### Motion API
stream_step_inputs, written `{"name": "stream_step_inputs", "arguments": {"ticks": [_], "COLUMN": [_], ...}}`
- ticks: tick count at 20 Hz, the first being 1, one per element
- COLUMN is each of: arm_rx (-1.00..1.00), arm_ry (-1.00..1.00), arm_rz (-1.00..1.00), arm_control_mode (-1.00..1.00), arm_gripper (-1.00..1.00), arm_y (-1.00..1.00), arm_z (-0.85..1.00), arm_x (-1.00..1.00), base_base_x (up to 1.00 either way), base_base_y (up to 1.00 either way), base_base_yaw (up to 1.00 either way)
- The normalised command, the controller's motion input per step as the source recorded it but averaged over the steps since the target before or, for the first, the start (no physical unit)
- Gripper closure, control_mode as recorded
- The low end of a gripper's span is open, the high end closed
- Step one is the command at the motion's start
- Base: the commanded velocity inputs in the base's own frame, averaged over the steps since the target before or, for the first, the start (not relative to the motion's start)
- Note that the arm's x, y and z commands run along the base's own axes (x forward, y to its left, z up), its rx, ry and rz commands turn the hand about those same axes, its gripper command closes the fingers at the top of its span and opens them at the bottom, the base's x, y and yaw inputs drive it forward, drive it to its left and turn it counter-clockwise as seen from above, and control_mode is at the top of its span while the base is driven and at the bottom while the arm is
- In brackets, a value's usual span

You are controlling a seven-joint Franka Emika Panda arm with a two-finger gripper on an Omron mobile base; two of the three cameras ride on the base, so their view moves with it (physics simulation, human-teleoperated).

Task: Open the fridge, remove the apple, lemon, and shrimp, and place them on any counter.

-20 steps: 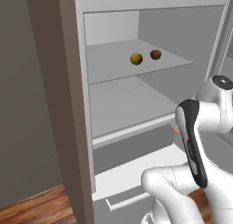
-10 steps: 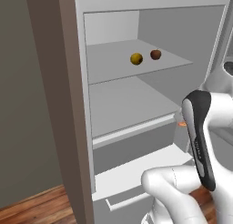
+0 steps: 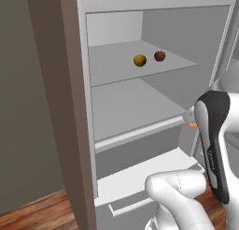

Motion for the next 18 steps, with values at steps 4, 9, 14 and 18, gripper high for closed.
{"name": "stream_step_inputs", "arguments": {"ticks": [4, 9, 14, 18], "arm_rx": [-0.01, -0.01, 0.0, 0.0], "arm_ry": [-0.03, -0.08, 0.0, 0.0], "arm_rz": [0.0, 0.0, 0.0, 0.0], "arm_control_mode": [-1.0, 1.0, 1.0, 1.0], "arm_gripper": [1.0, 1.0, 1.0, 1.0], "arm_y": [0.17, 0.14, 0.0, 0.0], "arm_z": [0.09, 0.01, 0.0, 0.0], "arm_x": [-0.26, -0.18, 0.0, 0.0], "base_base_x": [0.0, -0.01, -0.31, -0.31], "base_base_y": [0.0, 0.01, 0.08, 0.03], "base_base_yaw": [0.0, 0.0, -0.07, -0.08]}}
